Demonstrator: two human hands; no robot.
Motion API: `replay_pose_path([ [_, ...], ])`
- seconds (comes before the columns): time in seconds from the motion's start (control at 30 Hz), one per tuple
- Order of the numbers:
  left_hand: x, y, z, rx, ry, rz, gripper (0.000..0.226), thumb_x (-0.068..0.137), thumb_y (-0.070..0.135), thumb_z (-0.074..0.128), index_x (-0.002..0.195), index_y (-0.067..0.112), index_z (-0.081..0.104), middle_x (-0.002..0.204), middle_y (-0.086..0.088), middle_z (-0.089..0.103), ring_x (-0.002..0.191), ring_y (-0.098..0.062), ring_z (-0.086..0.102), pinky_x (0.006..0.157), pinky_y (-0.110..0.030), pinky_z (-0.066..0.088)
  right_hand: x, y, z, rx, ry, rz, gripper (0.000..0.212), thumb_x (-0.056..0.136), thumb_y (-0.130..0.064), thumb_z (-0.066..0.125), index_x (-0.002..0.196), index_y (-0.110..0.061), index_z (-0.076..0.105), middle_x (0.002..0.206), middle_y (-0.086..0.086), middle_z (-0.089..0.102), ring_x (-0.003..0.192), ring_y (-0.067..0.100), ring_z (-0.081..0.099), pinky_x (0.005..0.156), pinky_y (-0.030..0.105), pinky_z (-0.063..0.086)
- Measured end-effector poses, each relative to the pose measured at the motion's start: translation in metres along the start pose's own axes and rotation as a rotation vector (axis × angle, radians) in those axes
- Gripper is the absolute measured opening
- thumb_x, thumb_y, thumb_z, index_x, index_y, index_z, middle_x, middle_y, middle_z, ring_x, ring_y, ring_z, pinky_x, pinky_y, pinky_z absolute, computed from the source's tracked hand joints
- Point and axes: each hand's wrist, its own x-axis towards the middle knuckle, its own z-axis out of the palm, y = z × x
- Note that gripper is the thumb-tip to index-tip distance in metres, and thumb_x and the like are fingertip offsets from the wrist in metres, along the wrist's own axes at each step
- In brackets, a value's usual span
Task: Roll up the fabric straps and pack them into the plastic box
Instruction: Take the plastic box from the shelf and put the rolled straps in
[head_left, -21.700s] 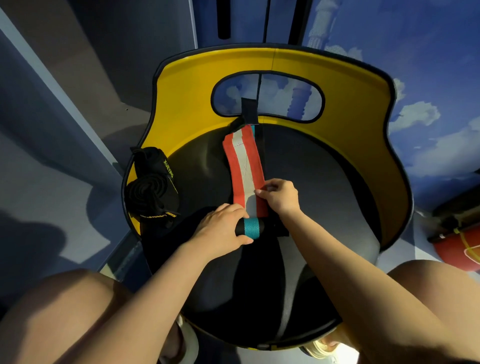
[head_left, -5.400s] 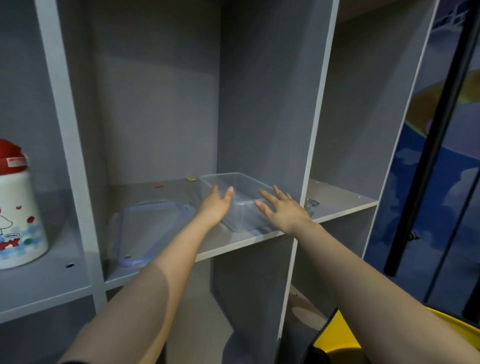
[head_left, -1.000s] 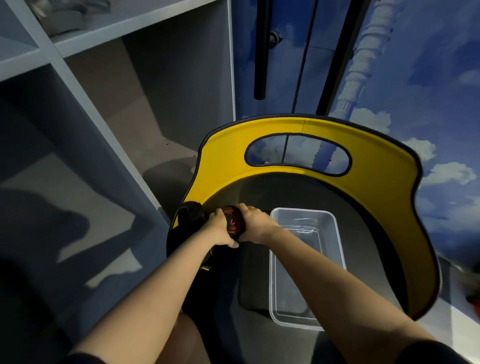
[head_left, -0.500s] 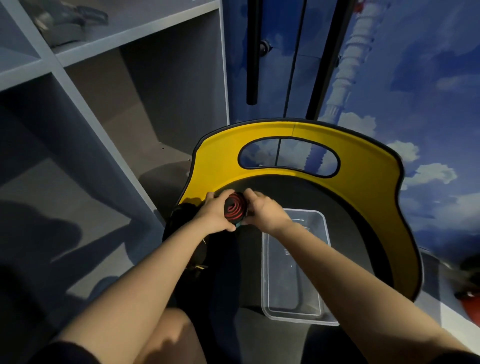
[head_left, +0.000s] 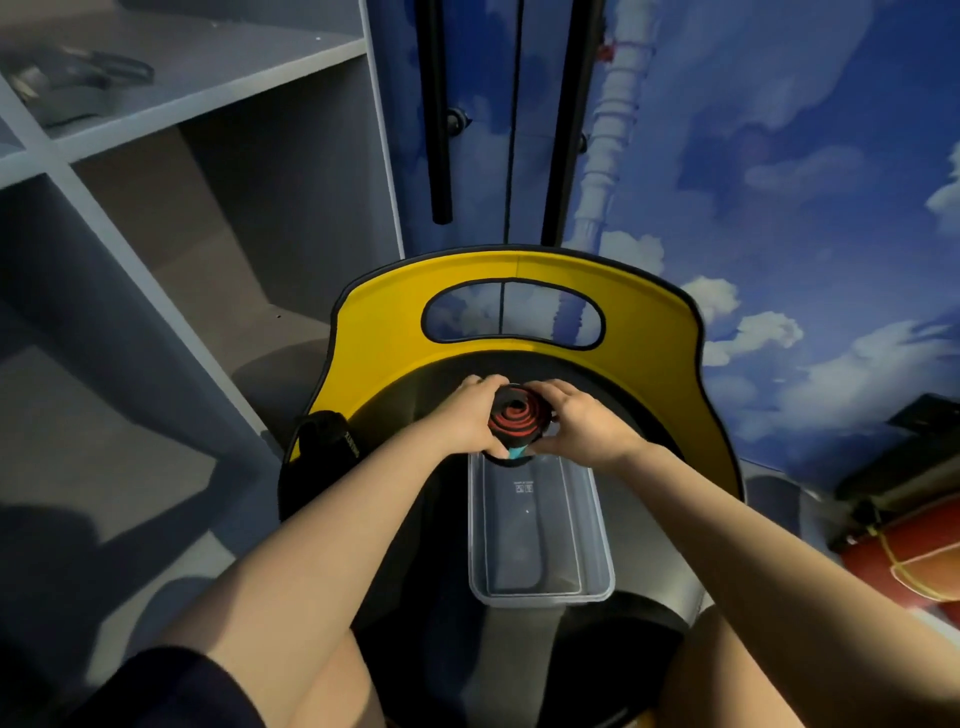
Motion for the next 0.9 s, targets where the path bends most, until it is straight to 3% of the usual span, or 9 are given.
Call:
replay_pose_path([
  [0.13, 0.007, 0.011, 0.027, 0.004, -0.038, -0.011, 0.097, 0.066, 0.018, 0.082, 0.144, 0.019, 0.025, 0.145, -0.008, 0.034, 0.134, -0.027, 0.035, 0.109, -0.041, 0.037, -0.015, 0.020, 0.007, -0.033, -0.022, 0.076, 0.086, 0.066, -0.038, 0.082, 0.138, -0.016, 0.040, 0.131, 0.005, 0.050, 0.121, 0.021, 0.049, 0.102, 0.031, 0.041],
  [0.27, 0.014, 0.013, 0.049, 0.076, -0.066, -0.033, 0.095, 0.070, 0.032, 0.079, 0.145, 0.017, 0.023, 0.143, -0.007, 0.029, 0.135, -0.029, 0.028, 0.110, -0.042, 0.034, -0.017, 0.034, 0.024, -0.088, -0.044, 0.134, 0.082, 0.067, -0.043, 0.078, 0.137, -0.023, 0.040, 0.135, 0.002, 0.049, 0.118, 0.023, 0.053, 0.097, 0.036, 0.045],
  [0.4, 0.021, 0.006, 0.061, 0.061, -0.052, -0.042, 0.089, 0.073, 0.024, 0.078, 0.145, 0.016, 0.026, 0.145, -0.004, 0.028, 0.135, -0.025, 0.030, 0.109, -0.038, 0.035, -0.011, 0.041, 0.036, -0.180, -0.070, 0.164, 0.077, 0.072, -0.050, 0.072, 0.136, -0.021, 0.041, 0.132, 0.003, 0.051, 0.112, 0.026, 0.056, 0.090, 0.036, 0.046],
  [0.57, 0.029, -0.003, 0.073, 0.046, -0.066, -0.071, 0.087, 0.075, 0.016, 0.076, 0.145, 0.019, 0.024, 0.147, -0.004, 0.025, 0.135, -0.027, 0.031, 0.108, -0.040, 0.037, -0.005, 0.048, 0.054, -0.332, -0.020, 0.126, 0.073, 0.076, -0.058, 0.062, 0.136, -0.021, 0.043, 0.128, 0.001, 0.056, 0.116, 0.023, 0.054, 0.097, 0.031, 0.040],
  [0.9, 0.038, -0.007, 0.080, 0.154, -0.015, -0.076, 0.082, 0.084, 0.012, 0.067, 0.148, 0.023, 0.017, 0.148, -0.003, 0.020, 0.134, -0.028, 0.031, 0.104, -0.042, 0.041, 0.003, 0.050, 0.063, -0.359, -0.021, 0.156, 0.076, 0.083, -0.052, 0.059, 0.142, -0.012, 0.033, 0.135, 0.006, 0.051, 0.120, 0.024, 0.050, 0.102, 0.031, 0.032],
])
